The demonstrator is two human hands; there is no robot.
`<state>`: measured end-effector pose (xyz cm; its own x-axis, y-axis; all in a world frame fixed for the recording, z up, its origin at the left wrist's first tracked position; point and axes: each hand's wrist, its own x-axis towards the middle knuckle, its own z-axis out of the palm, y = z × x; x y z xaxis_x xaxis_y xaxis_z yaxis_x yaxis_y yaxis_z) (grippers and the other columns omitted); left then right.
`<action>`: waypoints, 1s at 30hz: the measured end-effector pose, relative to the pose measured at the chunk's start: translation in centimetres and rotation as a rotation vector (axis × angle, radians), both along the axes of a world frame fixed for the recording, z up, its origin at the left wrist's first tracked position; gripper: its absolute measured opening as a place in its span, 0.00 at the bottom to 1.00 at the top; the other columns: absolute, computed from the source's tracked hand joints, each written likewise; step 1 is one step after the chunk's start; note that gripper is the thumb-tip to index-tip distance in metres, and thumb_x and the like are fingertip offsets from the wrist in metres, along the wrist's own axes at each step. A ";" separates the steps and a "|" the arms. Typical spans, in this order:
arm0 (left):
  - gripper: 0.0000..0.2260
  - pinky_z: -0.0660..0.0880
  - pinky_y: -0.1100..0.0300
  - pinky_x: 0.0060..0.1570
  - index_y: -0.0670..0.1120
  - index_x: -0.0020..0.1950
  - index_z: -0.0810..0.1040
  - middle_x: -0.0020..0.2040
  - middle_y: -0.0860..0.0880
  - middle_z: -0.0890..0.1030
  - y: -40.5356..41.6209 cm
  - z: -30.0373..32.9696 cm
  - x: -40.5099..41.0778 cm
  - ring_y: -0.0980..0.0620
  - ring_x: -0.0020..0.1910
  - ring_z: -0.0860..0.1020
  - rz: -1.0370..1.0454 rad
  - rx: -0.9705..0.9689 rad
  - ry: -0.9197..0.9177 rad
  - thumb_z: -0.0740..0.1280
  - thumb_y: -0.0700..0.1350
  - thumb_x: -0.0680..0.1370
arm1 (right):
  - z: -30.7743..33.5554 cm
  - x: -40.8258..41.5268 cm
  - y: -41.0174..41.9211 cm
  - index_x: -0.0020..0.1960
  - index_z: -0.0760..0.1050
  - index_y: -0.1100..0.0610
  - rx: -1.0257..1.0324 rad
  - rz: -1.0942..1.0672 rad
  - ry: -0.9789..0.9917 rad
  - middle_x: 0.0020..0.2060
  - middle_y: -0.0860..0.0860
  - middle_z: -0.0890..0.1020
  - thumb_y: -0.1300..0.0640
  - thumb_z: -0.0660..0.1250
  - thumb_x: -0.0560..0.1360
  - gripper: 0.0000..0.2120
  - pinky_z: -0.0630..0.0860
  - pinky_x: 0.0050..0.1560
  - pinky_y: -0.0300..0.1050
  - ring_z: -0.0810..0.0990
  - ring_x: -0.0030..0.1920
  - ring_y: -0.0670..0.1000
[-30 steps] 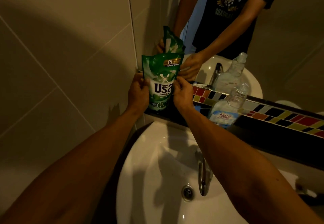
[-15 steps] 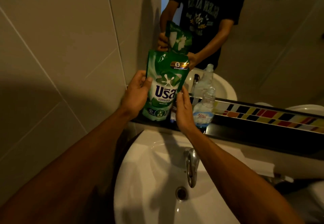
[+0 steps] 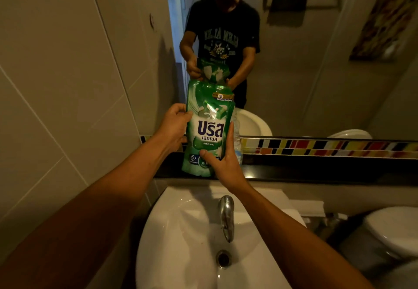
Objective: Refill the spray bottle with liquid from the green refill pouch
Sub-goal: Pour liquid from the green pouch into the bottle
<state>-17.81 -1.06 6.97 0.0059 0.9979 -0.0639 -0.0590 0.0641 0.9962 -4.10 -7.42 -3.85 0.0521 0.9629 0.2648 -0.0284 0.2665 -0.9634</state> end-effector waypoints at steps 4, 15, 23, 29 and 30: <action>0.19 0.73 0.66 0.22 0.48 0.70 0.69 0.41 0.46 0.80 -0.4 -0.2 0.5 0.54 0.33 0.80 -0.007 0.146 0.134 0.63 0.35 0.81 | 0.0 0.4 -0.9 0.82 0.41 0.32 -0.046 0.001 0.061 0.76 0.48 0.73 0.62 0.74 0.79 0.52 0.82 0.65 0.52 0.79 0.70 0.47; 0.27 0.74 0.68 0.23 0.51 0.79 0.61 0.41 0.45 0.79 -0.9 -0.3 -0.1 0.62 0.26 0.78 -0.144 0.162 0.409 0.61 0.34 0.82 | -1.2 1.6 -1.6 0.85 0.48 0.41 -0.114 0.026 0.065 0.71 0.49 0.79 0.60 0.79 0.75 0.52 0.81 0.65 0.57 0.82 0.67 0.50; 0.29 0.75 0.65 0.23 0.49 0.79 0.62 0.41 0.45 0.81 0.2 0.1 -0.9 0.59 0.25 0.80 -0.207 0.076 0.469 0.64 0.33 0.80 | -1.8 1.5 -1.6 0.84 0.51 0.41 -0.161 0.068 0.138 0.69 0.50 0.81 0.59 0.79 0.75 0.50 0.79 0.67 0.63 0.83 0.67 0.52; 0.29 0.77 0.63 0.25 0.48 0.79 0.62 0.44 0.42 0.81 0.7 0.9 -0.7 0.53 0.31 0.80 -0.234 0.070 0.538 0.63 0.33 0.80 | -1.7 1.2 -1.4 0.84 0.49 0.41 -0.164 0.079 0.175 0.68 0.49 0.81 0.58 0.79 0.75 0.50 0.81 0.66 0.60 0.83 0.65 0.50; 0.28 0.77 0.63 0.25 0.48 0.79 0.62 0.44 0.42 0.81 0.7 1.0 -0.6 0.52 0.32 0.79 -0.235 0.064 0.548 0.63 0.33 0.80 | -1.7 1.1 -1.4 0.84 0.50 0.41 -0.163 0.082 0.191 0.68 0.49 0.81 0.59 0.78 0.75 0.50 0.82 0.65 0.58 0.84 0.65 0.50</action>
